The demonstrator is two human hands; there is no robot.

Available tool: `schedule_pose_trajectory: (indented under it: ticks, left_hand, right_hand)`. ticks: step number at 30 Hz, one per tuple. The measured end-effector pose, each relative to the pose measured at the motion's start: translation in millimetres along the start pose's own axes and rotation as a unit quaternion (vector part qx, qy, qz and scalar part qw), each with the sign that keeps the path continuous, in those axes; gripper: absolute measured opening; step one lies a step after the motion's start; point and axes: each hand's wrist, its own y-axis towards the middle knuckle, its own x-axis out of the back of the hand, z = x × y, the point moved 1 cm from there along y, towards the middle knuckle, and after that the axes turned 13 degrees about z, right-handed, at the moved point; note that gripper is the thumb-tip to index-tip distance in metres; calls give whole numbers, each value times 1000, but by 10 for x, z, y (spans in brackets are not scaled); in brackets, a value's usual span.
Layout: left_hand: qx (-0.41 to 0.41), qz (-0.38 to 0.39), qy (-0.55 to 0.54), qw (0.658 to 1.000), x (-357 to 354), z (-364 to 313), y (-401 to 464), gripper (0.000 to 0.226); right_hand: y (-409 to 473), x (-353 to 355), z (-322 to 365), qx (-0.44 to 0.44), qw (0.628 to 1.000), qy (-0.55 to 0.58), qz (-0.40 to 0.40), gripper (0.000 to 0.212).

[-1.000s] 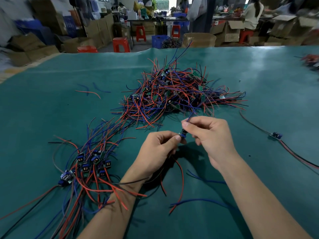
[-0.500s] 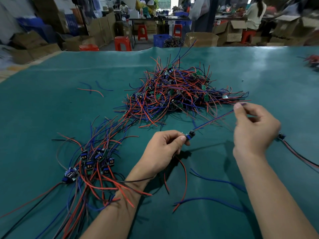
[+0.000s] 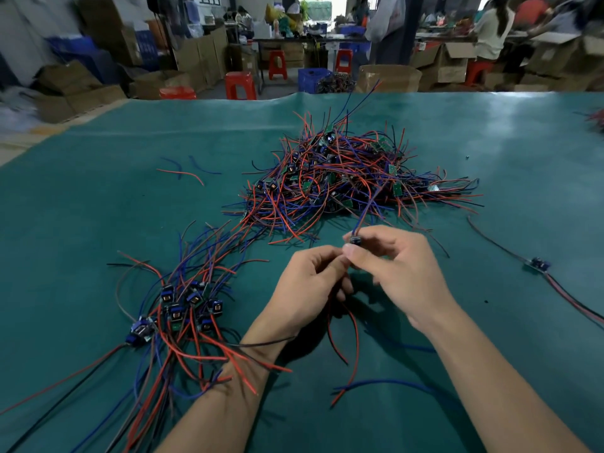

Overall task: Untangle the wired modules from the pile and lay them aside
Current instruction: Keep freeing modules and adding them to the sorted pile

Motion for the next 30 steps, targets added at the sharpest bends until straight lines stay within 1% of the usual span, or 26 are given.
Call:
schedule_pose_trajectory:
  ticks: [2, 3, 5, 8, 10, 11, 12, 13, 15, 17, 18, 19, 20, 21, 22, 23, 25, 26, 27, 30]
  left_hand:
    - [8, 20, -9, 1000, -8, -15, -7, 24]
    - [12, 31, -15, 999, -17, -19, -11, 24]
    - [15, 51, -26, 998, -36, -26, -18, 23]
    - [9, 70, -6, 997, -47, -29, -33, 23]
    - [14, 65, 24, 997, -49, -21, -38, 23]
    - [20, 57, 44, 997, -46, -15, -37, 23]
    - [23, 48, 62, 997, -43, -9, -30, 23]
    - [24, 41, 71, 996, -44, -4, -26, 23]
    - [28, 33, 59, 997, -49, -10, -20, 27]
    - [29, 29, 44, 998, -54, -24, -26, 41]
    - [27, 23, 45, 998, -54, -31, -36, 46]
    - [22, 18, 50, 998, -56, -37, -49, 47]
    - [16, 18, 54, 998, -59, -49, -59, 44]
    - [10, 21, 56, 998, -58, -57, -60, 39]
    - [8, 22, 52, 998, -52, -57, -51, 35]
    - [9, 21, 45, 999, -47, -52, -42, 33]
    - [16, 21, 35, 999, -36, -42, -31, 34]
    - [18, 26, 34, 999, -37, -39, -28, 31]
    - [20, 30, 32, 999, -36, -32, -22, 26]
    - [24, 27, 36, 999, -21, -16, -10, 19]
  right_hand:
    - [-4, 70, 30, 35, 997, -61, -23, 12]
    - [-3, 110, 57, 56, 995, -65, -44, 10]
    - [5, 208, 125, 92, 988, -39, -116, 11]
    - [-8, 375, 307, 127, 967, 9, -221, 17]
    - [-2, 457, 541, 156, 951, 51, -262, 12]
    - [19, 475, 686, 171, 947, 71, -263, 9]
    - [57, 465, 841, 181, 949, 89, -243, 8]
    - [105, 414, 985, 183, 957, 104, -201, 8]
    - [210, 147, 1232, 167, 975, 129, -72, 5]
    - [317, -227, 1369, 136, 980, 130, 68, 9]
    - [384, -409, 1393, 114, 980, 107, 125, 17]
    - [452, -563, 1382, 84, 980, 59, 171, 27]
    - [532, -670, 1334, 55, 978, -12, 203, 36]
    - [618, -723, 1261, 32, 970, -97, 219, 42]
    - [713, -714, 1161, 16, 958, -188, 214, 43]
    - [811, -662, 1042, -1, 943, -272, 192, 38]
    - [951, -518, 802, -56, 911, -384, 139, 24]
    - [993, -448, 690, -83, 896, -418, 121, 25]
    - [1030, -387, 588, -102, 887, -437, 111, 30]
    - [1105, -316, 393, -112, 888, -437, 84, 35]
